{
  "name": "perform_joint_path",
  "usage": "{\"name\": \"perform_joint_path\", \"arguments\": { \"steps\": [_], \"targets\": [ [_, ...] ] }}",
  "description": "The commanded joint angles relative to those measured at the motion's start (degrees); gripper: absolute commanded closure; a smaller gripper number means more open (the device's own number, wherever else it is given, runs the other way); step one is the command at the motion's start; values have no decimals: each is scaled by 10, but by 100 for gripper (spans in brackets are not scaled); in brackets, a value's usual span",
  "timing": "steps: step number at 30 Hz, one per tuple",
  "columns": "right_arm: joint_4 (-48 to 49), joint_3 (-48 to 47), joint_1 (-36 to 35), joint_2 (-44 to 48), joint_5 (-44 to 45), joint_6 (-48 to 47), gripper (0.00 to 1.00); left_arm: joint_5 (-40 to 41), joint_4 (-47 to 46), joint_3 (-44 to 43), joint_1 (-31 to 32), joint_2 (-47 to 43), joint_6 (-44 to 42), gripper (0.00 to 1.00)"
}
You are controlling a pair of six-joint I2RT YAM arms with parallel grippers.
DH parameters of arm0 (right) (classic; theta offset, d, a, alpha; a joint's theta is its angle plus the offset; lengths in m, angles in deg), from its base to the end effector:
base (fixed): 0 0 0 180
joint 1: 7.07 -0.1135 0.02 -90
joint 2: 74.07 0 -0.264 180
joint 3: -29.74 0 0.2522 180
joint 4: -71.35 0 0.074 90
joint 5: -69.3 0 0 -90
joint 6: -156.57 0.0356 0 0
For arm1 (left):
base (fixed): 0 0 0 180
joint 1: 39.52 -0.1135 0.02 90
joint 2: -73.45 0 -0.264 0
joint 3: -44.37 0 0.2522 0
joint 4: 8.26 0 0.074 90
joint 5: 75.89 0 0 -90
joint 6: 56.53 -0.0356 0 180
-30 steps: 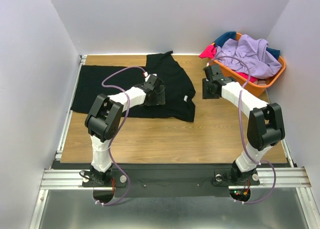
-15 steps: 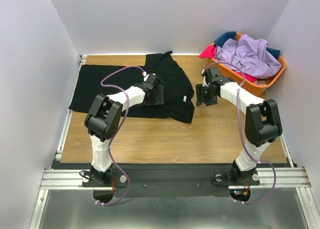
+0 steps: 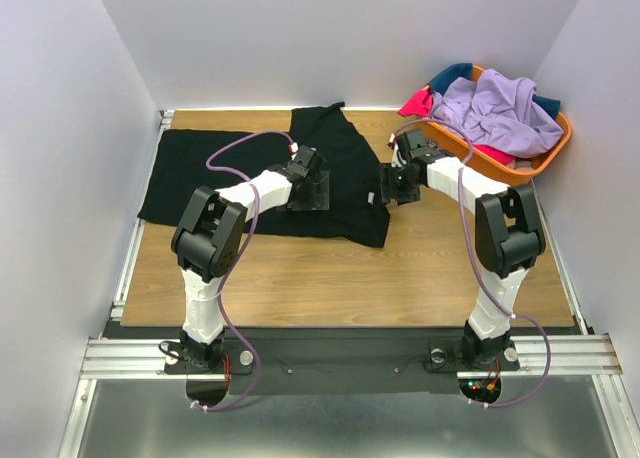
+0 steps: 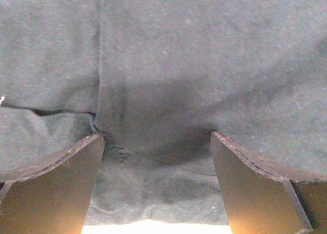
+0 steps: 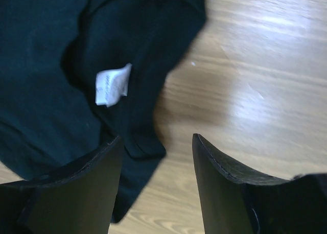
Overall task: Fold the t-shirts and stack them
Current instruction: Fold the tshirt
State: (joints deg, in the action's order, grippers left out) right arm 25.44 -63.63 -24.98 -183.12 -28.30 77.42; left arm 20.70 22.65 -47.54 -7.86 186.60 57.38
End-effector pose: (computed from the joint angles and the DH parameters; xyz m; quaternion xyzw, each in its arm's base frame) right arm 0.3801 0.1278 0.1988 -0.0758 0.9645 0.1230 0.2212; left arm 0.3647 -0.2201 0.1785 0.0452 0.9435 -0.1028 0.3118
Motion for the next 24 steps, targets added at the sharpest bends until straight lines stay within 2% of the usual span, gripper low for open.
{"name": "perform_joint_path", "arguments": {
  "steps": [1,5,10,17,24],
  "targets": [
    [22,-22,-14,-19,-2,-14,38,-47,25,-17,9,-19,-1,3],
    [21,-10,-28,-30,49,-25,38,-39,39,-25,3,-48,-4,3],
    [21,16,-35,-35,128,-11,38,-27,39,6,-42,-101,-2,2],
    [19,58,-40,-34,292,-21,38,-31,25,84,-154,-158,-16,2],
    [11,105,-40,-5,327,-7,37,-15,25,100,-208,-184,-39,2]
  ]
}}
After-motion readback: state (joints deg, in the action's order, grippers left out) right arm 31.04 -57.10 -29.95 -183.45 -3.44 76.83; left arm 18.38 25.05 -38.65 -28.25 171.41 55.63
